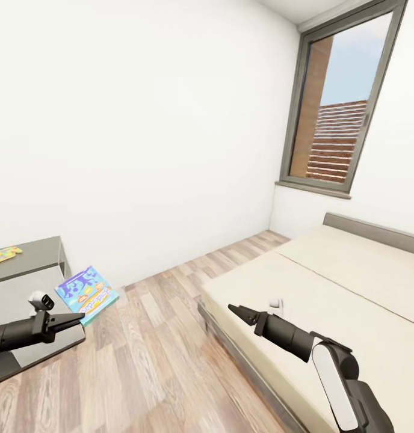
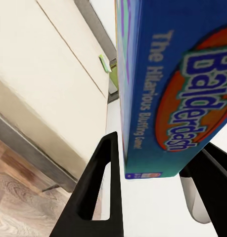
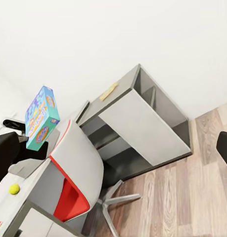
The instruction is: Put all the toys in the child's room - the three board games (two on the bed and one on the table), the two jigsaw puzzles on the table, and the tennis ball on the table - inside the toy box on the table in the child's room.
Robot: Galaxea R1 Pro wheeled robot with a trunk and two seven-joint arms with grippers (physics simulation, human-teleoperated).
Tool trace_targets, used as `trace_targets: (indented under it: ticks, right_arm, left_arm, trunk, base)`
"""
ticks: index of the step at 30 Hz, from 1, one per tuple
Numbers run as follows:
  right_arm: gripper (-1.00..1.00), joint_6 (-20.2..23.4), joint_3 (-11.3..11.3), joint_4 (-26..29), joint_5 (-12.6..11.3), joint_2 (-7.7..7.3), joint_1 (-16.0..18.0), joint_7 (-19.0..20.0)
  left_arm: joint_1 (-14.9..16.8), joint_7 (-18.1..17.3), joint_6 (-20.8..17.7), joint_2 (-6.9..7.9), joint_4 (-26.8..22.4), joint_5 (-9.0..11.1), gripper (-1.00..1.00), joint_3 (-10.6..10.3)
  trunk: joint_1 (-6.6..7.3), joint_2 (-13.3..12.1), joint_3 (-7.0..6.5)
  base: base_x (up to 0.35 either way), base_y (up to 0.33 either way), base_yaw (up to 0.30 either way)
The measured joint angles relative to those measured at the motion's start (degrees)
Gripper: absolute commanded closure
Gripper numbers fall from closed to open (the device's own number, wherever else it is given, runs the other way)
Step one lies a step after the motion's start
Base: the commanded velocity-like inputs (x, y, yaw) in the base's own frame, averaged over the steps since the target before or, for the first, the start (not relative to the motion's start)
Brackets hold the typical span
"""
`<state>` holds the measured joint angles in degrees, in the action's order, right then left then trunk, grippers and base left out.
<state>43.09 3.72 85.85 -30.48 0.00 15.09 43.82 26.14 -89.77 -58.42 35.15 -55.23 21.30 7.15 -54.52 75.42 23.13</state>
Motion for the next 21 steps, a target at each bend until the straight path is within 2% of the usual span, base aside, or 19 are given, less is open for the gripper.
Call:
trace_targets:
  ticks: [4, 8, 13, 21]
  right_arm:
    - [-1.00, 0.0, -0.2, 0.1, 0.0, 0.00, 0.0, -0.2]
    - [-1.00, 0.0, -3.2, 0.0, 0.1, 0.00, 0.0, -0.7]
    - [-1.00, -0.1, -4.5, 0.0, 0.1, 0.00, 0.0, -2.7]
    - [-1.00, 0.0, -4.7, 0.0, 0.0, 0.00, 0.1, -3.6]
  left_arm:
    - [0.0, 0.0, 0.0, 0.00, 0.2, 0.0, 1.00, 0.0]
    - [0.0, 0.0, 0.0, 0.00, 0.3, 0.0, 1.00, 0.0]
    - [0.0, 0.0, -0.1, -0.01, 0.3, -0.1, 1.00, 0.0]
    - [0.1, 0.0, -0.1, -0.01, 0.2, 0.0, 1.00, 0.0]
  trunk:
    - [0.00, 0.0, 0.00]
    - [-0.01, 0.0, 0.00]
    - [-0.03, 0.0, 0.00]
    - [1.72, -3.2, -1.43]
  base:
    - [0.325, 0.126, 0.279]
    - [0.263, 0.031, 0.288]
    - [0.065, 0.006, 0.290]
    - [0.007, 0.001, 0.290]
